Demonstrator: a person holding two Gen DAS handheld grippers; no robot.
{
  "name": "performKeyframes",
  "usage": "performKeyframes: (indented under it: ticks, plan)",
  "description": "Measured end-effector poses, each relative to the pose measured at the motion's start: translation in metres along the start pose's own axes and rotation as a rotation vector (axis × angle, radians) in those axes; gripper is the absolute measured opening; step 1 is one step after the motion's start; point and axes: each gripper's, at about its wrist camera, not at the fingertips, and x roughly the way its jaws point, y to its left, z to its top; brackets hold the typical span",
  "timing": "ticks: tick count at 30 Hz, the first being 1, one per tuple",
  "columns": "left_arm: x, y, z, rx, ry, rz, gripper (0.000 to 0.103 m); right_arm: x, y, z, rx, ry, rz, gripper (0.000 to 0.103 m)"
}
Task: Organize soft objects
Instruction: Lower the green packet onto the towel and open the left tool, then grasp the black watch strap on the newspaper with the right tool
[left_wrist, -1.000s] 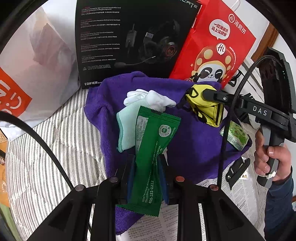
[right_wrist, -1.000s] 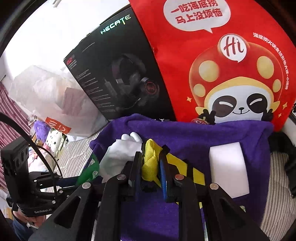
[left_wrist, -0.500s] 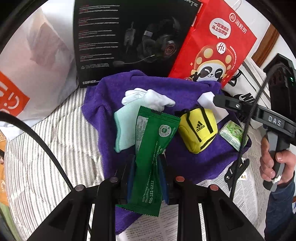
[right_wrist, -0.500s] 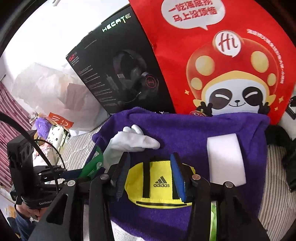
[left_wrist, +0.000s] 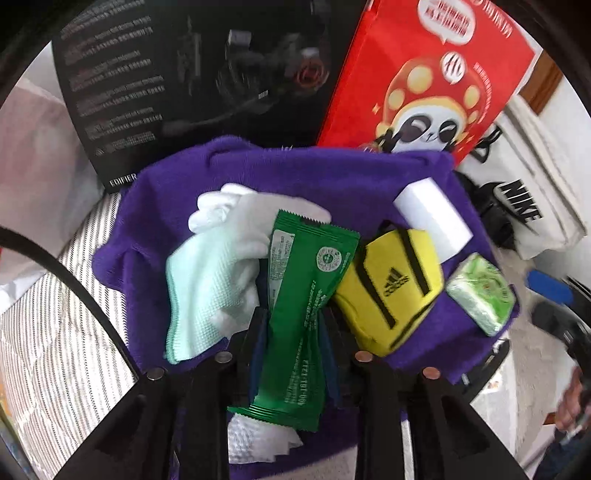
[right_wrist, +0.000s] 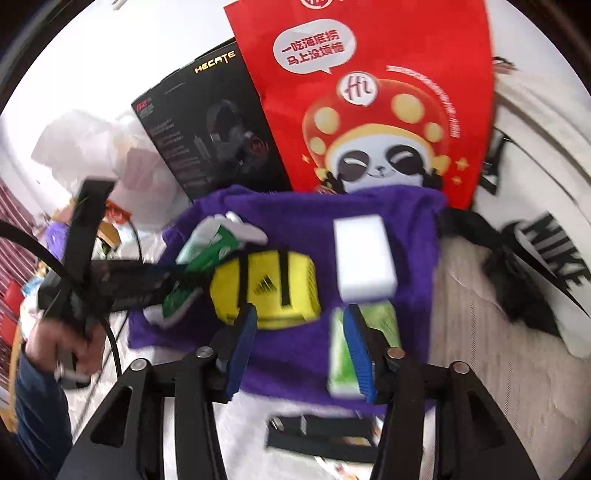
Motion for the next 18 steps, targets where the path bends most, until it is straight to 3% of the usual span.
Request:
performKeyframes:
  ticks: [2, 4, 10, 14, 18]
  plan:
    - [0.001, -0.003, -0.001, -0.003, -0.009, 0.009, 0.033, -0.009, -0.003, -0.013, -0.007, 0.007, -0.008, 0.051]
    - [0.000, -0.004, 0.000, -0.022, -0.002, 0.008, 0.048, -0.016, -0.006, -0.025, -0.011, 0.013, -0.011, 0.051]
    - [-0.004, -0.010, -0.004, -0.021, 0.014, 0.047, 0.067, -0.030, -0.008, -0.051, -0.051, 0.031, -0.063, 0.058]
    - [-0.019, -0.012, -0.012, -0.007, -0.002, 0.126, 0.073, -0.032, -0.007, -0.068, -0.080, 0.053, -0.085, 0.068]
    - [-0.036, -0.012, -0.019, -0.006, -0.016, 0.141, 0.073, -0.025, -0.003, -0.086, -0.125, 0.081, -0.105, 0.069]
